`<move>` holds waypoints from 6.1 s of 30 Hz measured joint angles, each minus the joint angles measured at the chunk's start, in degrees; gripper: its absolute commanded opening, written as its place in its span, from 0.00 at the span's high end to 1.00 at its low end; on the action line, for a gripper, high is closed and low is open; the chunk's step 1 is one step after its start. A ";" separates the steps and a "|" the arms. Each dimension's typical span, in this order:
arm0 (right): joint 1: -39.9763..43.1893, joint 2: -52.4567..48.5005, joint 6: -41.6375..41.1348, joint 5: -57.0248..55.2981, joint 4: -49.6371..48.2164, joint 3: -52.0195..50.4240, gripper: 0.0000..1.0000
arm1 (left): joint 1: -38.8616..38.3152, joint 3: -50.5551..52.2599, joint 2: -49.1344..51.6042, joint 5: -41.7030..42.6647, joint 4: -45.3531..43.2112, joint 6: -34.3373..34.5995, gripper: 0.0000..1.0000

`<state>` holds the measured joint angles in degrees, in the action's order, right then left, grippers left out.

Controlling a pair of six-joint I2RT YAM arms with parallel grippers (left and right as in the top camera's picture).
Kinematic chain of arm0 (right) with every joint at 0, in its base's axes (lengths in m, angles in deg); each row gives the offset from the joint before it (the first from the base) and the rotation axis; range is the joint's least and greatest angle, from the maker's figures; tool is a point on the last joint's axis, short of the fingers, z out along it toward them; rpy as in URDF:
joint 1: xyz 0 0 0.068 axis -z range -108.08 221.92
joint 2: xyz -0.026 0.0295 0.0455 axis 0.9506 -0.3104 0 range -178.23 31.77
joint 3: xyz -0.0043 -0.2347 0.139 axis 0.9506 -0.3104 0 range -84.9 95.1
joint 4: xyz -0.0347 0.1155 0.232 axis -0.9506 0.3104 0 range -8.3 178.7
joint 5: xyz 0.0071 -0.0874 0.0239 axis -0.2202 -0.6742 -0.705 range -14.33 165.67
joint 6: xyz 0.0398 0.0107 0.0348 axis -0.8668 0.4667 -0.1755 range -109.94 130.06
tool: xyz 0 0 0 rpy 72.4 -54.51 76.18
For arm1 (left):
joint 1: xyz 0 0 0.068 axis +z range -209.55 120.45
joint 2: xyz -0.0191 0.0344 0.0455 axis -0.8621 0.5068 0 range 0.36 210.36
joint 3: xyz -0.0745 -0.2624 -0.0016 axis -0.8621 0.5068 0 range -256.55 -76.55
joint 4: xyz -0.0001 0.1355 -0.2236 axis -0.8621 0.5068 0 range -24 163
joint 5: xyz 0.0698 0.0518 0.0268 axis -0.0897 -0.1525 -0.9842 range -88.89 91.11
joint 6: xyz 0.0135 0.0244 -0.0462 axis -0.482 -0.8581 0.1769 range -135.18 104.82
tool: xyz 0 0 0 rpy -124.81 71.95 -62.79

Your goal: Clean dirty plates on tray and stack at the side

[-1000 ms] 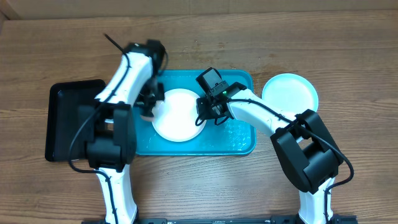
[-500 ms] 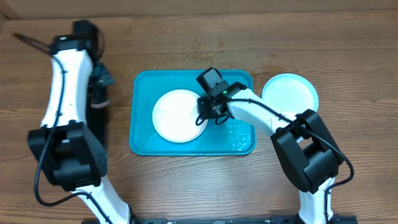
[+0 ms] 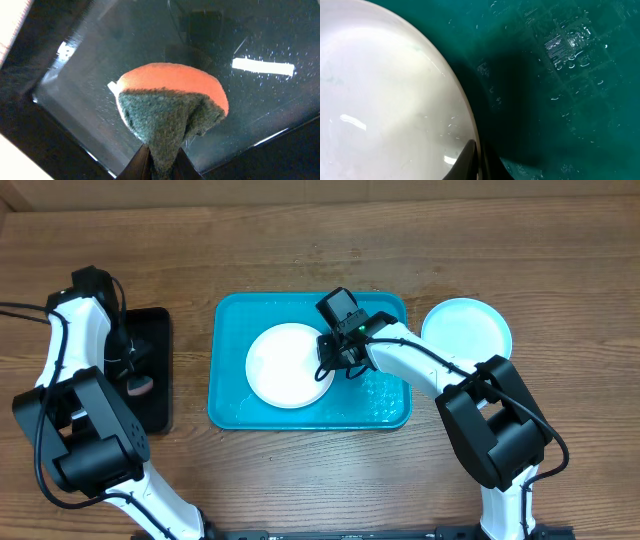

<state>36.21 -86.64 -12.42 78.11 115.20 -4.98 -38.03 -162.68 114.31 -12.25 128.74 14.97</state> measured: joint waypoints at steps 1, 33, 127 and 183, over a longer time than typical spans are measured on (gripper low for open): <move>0.00 0.00 0.02 0.00 0.02 0.00 0.95 | 0.00 0.37 0.00 0.33 -0.24 0.00 0.75; -10.21 2.89 17.70 -43.69 30.58 26.40 0.96 | -0.15 -18.43 -0.07 17.99 13.51 1.29 0.00; 51.93 4.74 24.70 25.66 45.99 16.13 0.00 | -0.15 -18.43 -0.07 18.36 13.51 1.29 0.00; 22.75 73.53 22.47 15.74 59.28 12.59 0.00 | -0.15 -18.43 -0.07 18.36 13.49 1.27 0.00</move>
<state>58.97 -13.11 10.05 93.84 174.47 7.61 -38.18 -181.10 114.24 6.11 142.23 16.24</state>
